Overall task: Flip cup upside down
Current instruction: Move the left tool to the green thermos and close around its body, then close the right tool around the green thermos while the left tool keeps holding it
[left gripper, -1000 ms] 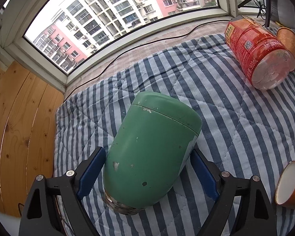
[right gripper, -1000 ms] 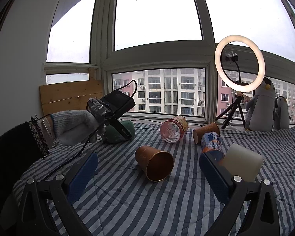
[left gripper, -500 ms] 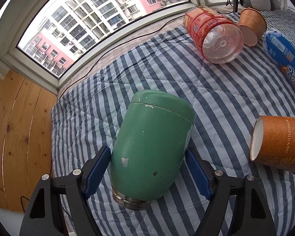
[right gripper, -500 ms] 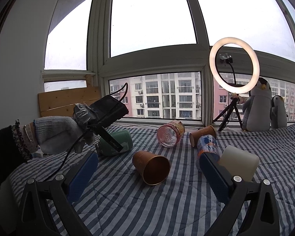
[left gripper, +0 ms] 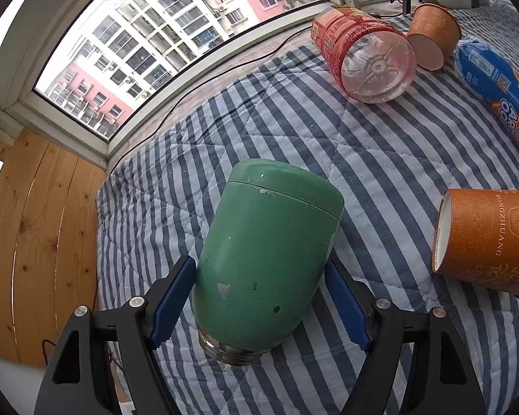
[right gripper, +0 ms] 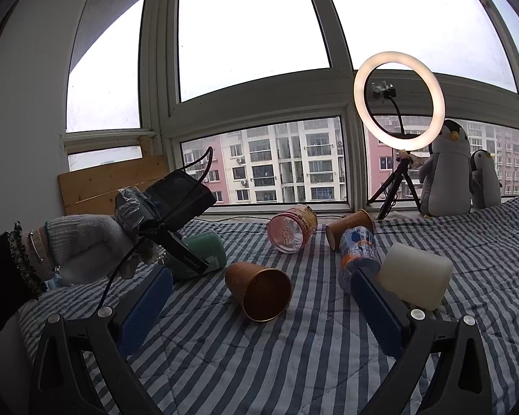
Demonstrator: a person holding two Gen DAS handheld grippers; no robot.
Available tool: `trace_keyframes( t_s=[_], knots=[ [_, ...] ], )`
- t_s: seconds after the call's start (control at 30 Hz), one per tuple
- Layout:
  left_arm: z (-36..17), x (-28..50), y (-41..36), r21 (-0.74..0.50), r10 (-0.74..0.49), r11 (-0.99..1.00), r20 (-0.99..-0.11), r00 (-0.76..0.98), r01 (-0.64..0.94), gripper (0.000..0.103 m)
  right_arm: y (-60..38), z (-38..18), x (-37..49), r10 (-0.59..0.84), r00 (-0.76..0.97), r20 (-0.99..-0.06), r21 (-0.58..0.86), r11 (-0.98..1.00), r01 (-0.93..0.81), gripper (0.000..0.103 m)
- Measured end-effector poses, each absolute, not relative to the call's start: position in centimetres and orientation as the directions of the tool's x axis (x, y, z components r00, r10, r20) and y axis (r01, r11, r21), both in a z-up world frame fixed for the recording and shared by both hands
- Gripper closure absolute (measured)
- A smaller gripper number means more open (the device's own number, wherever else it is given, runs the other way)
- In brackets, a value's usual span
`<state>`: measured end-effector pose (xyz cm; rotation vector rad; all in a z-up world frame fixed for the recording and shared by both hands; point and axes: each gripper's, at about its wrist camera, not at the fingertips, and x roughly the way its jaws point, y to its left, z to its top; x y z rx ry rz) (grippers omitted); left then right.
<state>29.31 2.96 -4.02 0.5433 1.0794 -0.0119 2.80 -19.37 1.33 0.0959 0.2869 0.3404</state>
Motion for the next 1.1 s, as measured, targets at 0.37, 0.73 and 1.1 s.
trace_keyframes(
  t_s=[0.37, 0.73, 1.1],
  knots=[
    [-2.1, 23.8, 1.2, 0.391, 0.214, 0.866, -0.852, 0.477, 0.311, 0.048, -21.1, 0.1, 4.9, 0.361, 0.867, -0.344, 0.262, 0.923, -0.280, 0.001],
    [1.0, 20.1, 2.3, 0.287, 0.092, 0.893, -0.871, 0.483, 0.347, 0.044, -20.3, -0.7, 7.9, 0.484, 0.743, -0.462, 0.431, 0.855, -0.289, 0.001],
    [1.1, 20.2, 11.4, -0.003, -0.182, 0.942, -0.845, 0.503, 0.336, 0.030, -13.0, -2.4, 14.6, 0.618, 0.555, -0.558, 0.617, 0.755, -0.220, 0.001]
  ],
)
